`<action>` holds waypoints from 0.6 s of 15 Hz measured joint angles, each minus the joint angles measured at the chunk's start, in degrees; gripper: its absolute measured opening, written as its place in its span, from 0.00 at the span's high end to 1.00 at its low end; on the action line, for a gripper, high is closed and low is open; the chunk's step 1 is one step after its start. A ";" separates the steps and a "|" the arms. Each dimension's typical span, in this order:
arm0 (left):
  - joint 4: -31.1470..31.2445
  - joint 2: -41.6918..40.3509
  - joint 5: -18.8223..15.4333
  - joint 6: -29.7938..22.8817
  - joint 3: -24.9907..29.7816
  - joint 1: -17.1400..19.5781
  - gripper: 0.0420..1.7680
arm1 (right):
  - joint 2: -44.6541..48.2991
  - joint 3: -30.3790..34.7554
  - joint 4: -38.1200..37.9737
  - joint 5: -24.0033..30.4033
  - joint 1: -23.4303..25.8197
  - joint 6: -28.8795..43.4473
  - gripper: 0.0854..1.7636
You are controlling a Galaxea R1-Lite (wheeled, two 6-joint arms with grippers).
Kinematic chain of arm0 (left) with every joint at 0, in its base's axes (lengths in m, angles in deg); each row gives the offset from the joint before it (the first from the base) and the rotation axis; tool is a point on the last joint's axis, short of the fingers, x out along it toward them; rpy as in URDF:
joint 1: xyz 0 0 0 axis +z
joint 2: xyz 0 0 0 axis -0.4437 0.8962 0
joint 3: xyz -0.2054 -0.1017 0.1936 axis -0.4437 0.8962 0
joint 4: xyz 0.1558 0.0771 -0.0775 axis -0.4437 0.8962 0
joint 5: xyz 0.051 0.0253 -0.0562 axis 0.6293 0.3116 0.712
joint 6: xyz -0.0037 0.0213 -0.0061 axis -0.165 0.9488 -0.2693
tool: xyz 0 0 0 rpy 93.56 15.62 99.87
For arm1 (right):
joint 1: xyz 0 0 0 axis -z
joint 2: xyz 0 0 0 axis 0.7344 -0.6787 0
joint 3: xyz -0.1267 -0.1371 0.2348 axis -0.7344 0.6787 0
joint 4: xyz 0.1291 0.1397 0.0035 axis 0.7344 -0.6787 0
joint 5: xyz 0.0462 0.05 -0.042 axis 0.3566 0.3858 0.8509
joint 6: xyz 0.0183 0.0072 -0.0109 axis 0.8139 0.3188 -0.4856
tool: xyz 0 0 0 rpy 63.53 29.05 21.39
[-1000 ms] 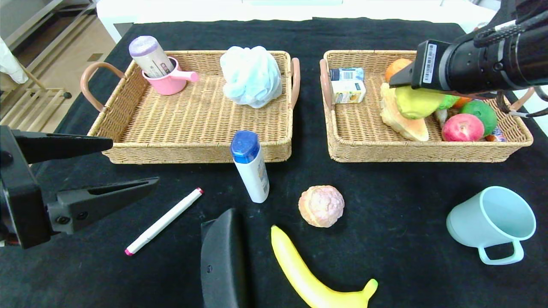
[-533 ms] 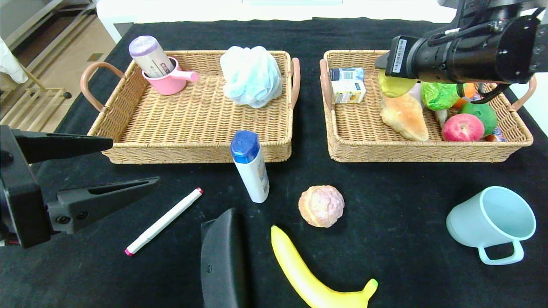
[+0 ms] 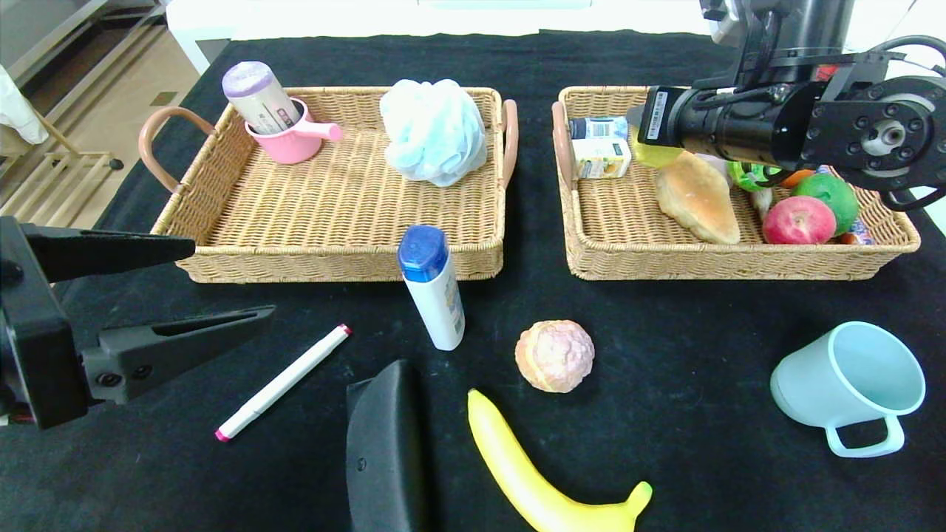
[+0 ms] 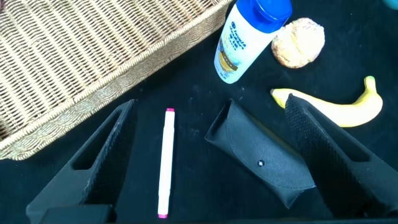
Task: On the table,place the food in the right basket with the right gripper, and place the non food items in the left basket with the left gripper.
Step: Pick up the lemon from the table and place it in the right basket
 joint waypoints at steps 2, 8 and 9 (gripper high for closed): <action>-0.02 0.00 -0.02 0.02 0.00 0.00 0.03 | -0.35 -0.05 0.30 0.09 0.28 -0.20 0.44; 0.04 0.05 -0.16 0.02 0.06 -0.13 0.03 | -0.52 0.06 0.23 0.30 0.80 -0.46 0.39; 0.04 0.05 -0.18 0.02 0.06 -0.18 0.03 | -0.52 0.09 0.20 0.35 0.83 -0.46 0.35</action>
